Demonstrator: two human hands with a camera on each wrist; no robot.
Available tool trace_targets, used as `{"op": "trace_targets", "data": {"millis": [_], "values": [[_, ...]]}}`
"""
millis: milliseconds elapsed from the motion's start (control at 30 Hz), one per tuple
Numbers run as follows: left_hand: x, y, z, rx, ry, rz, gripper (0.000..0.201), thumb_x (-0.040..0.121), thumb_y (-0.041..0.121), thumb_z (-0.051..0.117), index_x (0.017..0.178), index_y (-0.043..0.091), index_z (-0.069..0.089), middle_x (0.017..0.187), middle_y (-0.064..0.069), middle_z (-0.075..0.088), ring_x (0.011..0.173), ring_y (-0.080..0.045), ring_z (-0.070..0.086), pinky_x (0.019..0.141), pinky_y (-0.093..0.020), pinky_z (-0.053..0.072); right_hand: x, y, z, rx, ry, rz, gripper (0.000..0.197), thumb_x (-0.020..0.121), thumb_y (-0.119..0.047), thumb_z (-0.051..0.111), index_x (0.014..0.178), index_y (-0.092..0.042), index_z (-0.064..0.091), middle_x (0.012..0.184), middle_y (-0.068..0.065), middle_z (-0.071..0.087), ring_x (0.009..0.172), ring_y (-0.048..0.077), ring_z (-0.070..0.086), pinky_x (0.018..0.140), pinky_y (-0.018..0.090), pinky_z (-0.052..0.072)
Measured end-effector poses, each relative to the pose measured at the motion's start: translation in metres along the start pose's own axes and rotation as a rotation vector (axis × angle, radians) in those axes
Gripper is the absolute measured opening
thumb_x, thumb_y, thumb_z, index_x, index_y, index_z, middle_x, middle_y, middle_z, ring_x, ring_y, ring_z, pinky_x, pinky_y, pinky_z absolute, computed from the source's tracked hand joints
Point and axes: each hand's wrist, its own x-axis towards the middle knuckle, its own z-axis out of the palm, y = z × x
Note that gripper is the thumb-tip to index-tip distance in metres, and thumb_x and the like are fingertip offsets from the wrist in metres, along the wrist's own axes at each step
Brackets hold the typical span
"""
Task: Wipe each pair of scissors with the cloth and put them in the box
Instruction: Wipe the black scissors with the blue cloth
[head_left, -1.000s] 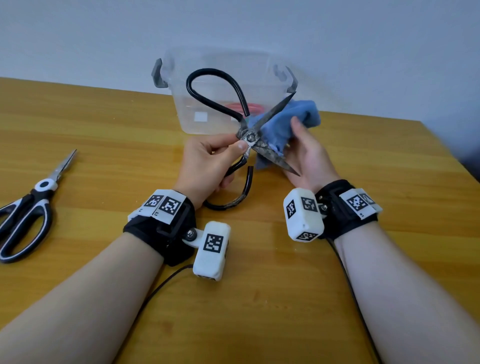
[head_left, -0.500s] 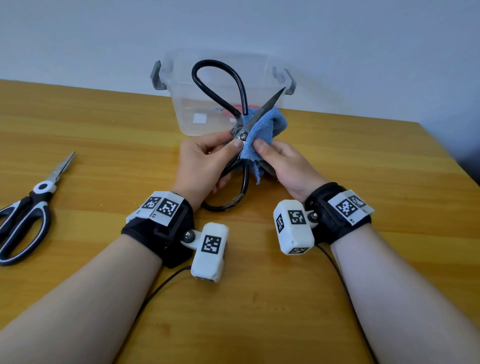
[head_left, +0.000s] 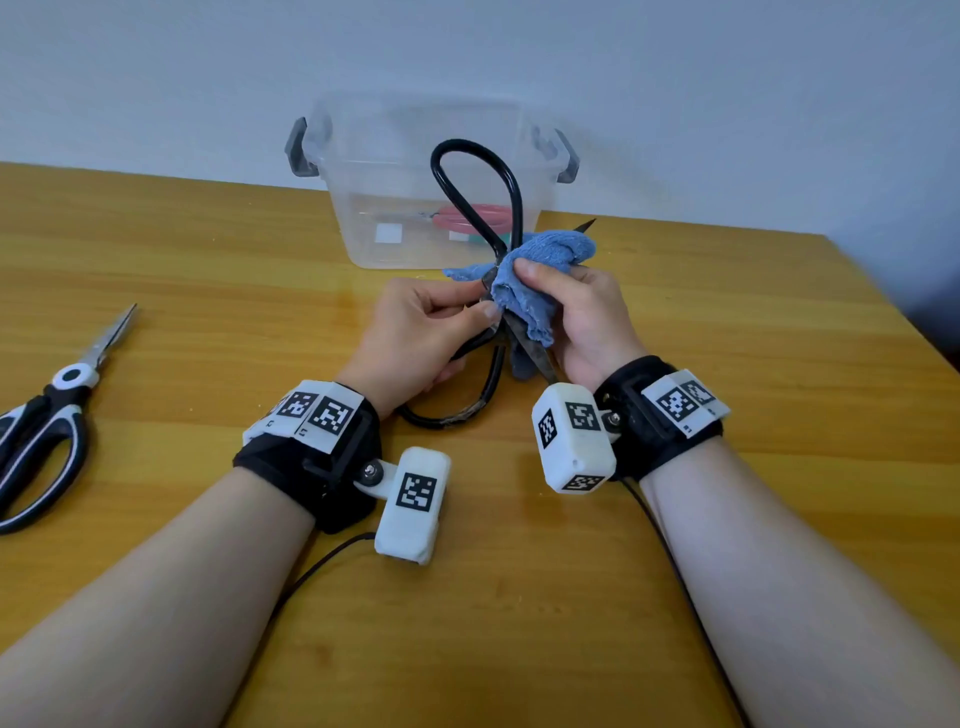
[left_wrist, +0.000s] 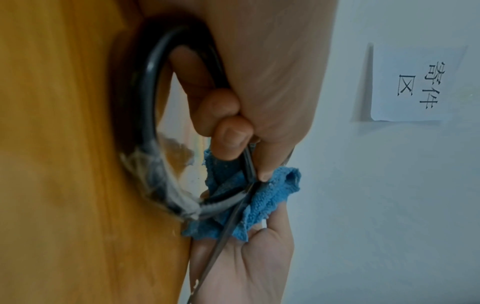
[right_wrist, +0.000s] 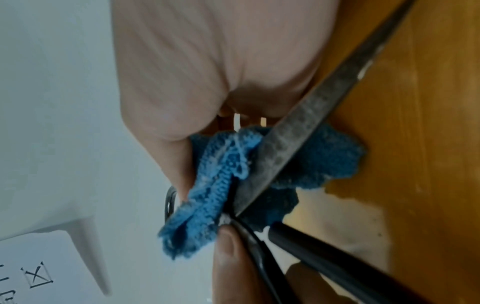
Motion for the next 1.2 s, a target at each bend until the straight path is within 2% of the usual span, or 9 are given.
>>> {"op": "trace_targets", "data": {"millis": [233, 333, 500, 567, 633, 800, 933, 1067, 1200], "values": [[0.002, -0.003, 0.000, 0.008, 0.023, -0.041, 0.019, 0.099, 0.015, 0.069, 0.116, 0.012, 0.076, 0.054, 0.005, 0.058, 0.037, -0.014, 0.034, 0.039, -0.020, 0.034, 0.007, 0.001, -0.006, 0.161, 0.121, 0.021, 0.041, 0.086, -0.013, 0.076, 0.117, 0.012, 0.066, 0.120, 0.032, 0.067, 0.111, 0.046, 0.067, 0.100, 0.058, 0.052], [0.000, 0.000, 0.000, 0.037, 0.017, -0.028, 0.017, 0.097, 0.017, 0.072, 0.092, 0.033, 0.076, 0.062, -0.013, 0.062, 0.038, -0.014, 0.037, 0.038, -0.021, 0.037, 0.014, -0.003, -0.017, 0.305, 0.199, 0.041, 0.067, 0.081, -0.023, 0.082, 0.133, 0.010, 0.058, 0.132, 0.031, 0.062, 0.122, 0.047, 0.061, 0.106, 0.061, 0.047], [0.000, -0.003, -0.003, 0.024, 0.049, -0.034, 0.016, 0.097, 0.020, 0.071, 0.111, 0.014, 0.076, 0.052, 0.009, 0.059, 0.035, -0.013, 0.037, 0.037, -0.020, 0.034, 0.019, -0.010, -0.044, 0.402, 0.211, 0.010, 0.035, 0.102, -0.030, 0.058, 0.116, -0.001, 0.071, 0.117, 0.019, 0.072, 0.098, 0.034, 0.072, 0.076, 0.043, 0.060], [0.001, -0.004, -0.004, 0.007, 0.108, -0.028, 0.014, 0.097, 0.019, 0.071, 0.111, 0.016, 0.075, 0.051, 0.002, 0.052, 0.034, -0.014, 0.035, 0.036, -0.020, 0.032, 0.017, -0.011, -0.043, 0.379, 0.174, 0.018, 0.037, 0.102, -0.033, 0.058, 0.119, -0.002, 0.070, 0.120, 0.019, 0.070, 0.097, 0.035, 0.070, 0.070, 0.042, 0.058], [0.001, -0.002, -0.003, -0.036, 0.152, -0.007, 0.011, 0.098, 0.018, 0.071, 0.101, 0.028, 0.073, 0.060, -0.011, 0.045, 0.036, -0.017, 0.034, 0.035, -0.019, 0.029, 0.014, -0.011, -0.034, 0.274, 0.147, 0.042, 0.049, 0.094, -0.033, 0.069, 0.123, 0.005, 0.066, 0.127, 0.026, 0.066, 0.103, 0.043, 0.068, 0.074, 0.048, 0.059], [0.001, -0.001, -0.003, -0.086, 0.206, 0.028, 0.012, 0.098, 0.015, 0.069, 0.109, 0.017, 0.072, 0.062, -0.014, 0.046, 0.035, -0.017, 0.035, 0.034, -0.018, 0.028, 0.001, -0.005, -0.007, -0.333, -0.131, 0.017, 0.029, 0.093, -0.027, 0.072, 0.100, 0.000, 0.072, 0.092, 0.028, 0.071, 0.076, 0.041, 0.067, 0.067, 0.047, 0.058], [0.001, -0.001, -0.002, -0.110, 0.280, 0.036, 0.006, 0.097, 0.015, 0.071, 0.103, 0.015, 0.072, 0.051, -0.008, 0.049, 0.030, -0.016, 0.036, 0.037, -0.021, 0.032, 0.000, 0.002, -0.002, -0.447, -0.187, -0.008, 0.055, 0.074, -0.045, 0.079, 0.100, 0.002, 0.073, 0.106, 0.036, 0.068, 0.099, 0.064, 0.059, 0.086, 0.074, 0.047], [0.004, 0.000, -0.004, -0.188, 0.421, 0.011, 0.007, 0.095, 0.017, 0.074, 0.094, 0.023, 0.072, 0.046, 0.007, 0.043, 0.034, -0.015, 0.034, 0.040, -0.022, 0.036, 0.001, 0.000, -0.009, -0.449, -0.216, 0.001, 0.031, 0.078, -0.037, 0.079, 0.093, -0.009, 0.077, 0.098, 0.017, 0.077, 0.092, 0.034, 0.073, 0.091, 0.057, 0.056], [0.003, 0.003, -0.005, -0.237, 0.521, 0.000, 0.007, 0.095, 0.018, 0.073, 0.102, 0.018, 0.072, 0.046, 0.010, 0.043, 0.036, -0.013, 0.036, 0.039, -0.021, 0.039, 0.002, 0.002, -0.015, -0.342, -0.178, 0.012, 0.024, 0.085, -0.024, 0.072, 0.096, -0.003, 0.072, 0.097, 0.018, 0.074, 0.092, 0.033, 0.070, 0.086, 0.048, 0.057]]}}
